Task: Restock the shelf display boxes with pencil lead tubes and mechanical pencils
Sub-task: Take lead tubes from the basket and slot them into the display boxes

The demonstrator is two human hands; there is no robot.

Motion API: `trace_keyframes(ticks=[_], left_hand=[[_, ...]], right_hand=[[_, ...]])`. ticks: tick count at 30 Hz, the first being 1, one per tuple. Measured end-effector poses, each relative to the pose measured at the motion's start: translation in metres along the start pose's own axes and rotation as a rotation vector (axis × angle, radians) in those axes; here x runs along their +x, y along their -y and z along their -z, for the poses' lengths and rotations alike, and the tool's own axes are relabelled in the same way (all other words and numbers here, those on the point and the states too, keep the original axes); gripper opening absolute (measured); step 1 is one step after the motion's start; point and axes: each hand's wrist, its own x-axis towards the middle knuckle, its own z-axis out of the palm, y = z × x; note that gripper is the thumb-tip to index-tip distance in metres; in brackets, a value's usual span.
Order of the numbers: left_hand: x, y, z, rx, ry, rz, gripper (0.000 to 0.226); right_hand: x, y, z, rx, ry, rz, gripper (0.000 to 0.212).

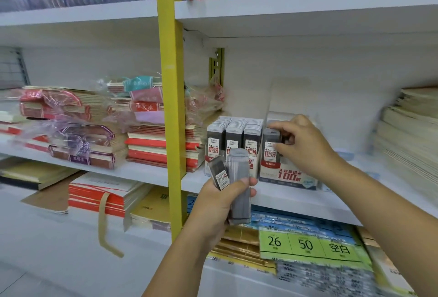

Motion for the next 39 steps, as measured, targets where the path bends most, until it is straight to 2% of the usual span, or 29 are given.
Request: trace_keyframes(ticks=[3, 5, 7, 10, 15, 18, 21, 26, 28, 31, 33, 36, 39], left_hand=[[-0.003, 0.000, -0.002, 0.003, 0.022, -0.017, 0.044], [-0.004, 0.001, -0.002, 0.004, 0.040, -0.014, 0.039], [-0.006, 0.000, -0.005, 0.017, 0.072, -0.009, 0.027], [-0.011, 0.001, -0.012, 0.025, 0.125, -0.005, 0.028], [-0.017, 0.003, -0.016, 0.057, 0.155, 0.031, 0.025], [-0.019, 0.003, -0.018, 0.091, 0.188, 0.055, 0.036], [-0.020, 0.003, -0.018, 0.115, 0.205, 0.051, 0.045], [-0.016, 0.003, -0.013, 0.180, 0.219, 0.064, 0.058], [-0.016, 0.004, -0.012, 0.173, 0.224, 0.080, 0.049], [-0.016, 0.007, -0.012, 0.201, 0.127, 0.089, 0.025], [-0.015, 0.007, -0.012, 0.199, 0.050, 0.085, 0.027], [-0.015, 0.005, -0.011, 0.188, 0.019, 0.054, 0.026], [-0.014, 0.006, -0.011, 0.188, -0.001, 0.044, 0.025]], right_hand=[[-0.014, 0.004, -0.001, -0.098, -0.108, 0.057, 0.049], [-0.033, 0.010, -0.003, 0.029, -0.155, 0.094, 0.037], [-0.051, 0.017, -0.007, 0.251, -0.037, 0.029, 0.025], [-0.065, 0.020, -0.012, 0.470, 0.199, -0.100, 0.023], [-0.073, 0.012, -0.004, 0.773, 0.175, -0.187, 0.017], [-0.075, 0.007, 0.003, 0.932, 0.226, -0.197, 0.015], [-0.076, 0.003, 0.007, 0.930, 0.266, -0.186, 0.013], [-0.077, -0.002, 0.012, 0.922, 0.221, -0.195, 0.012], [-0.076, -0.004, 0.015, 0.884, 0.190, -0.199, 0.026], [-0.076, -0.009, 0.014, 0.839, 0.230, -0.192, 0.018], [-0.077, -0.011, 0.012, 0.835, 0.247, -0.196, 0.025], [-0.078, -0.013, 0.009, 0.925, 0.149, -0.267, 0.034], [-0.079, -0.009, 0.008, 0.945, 0.070, -0.285, 0.031]])
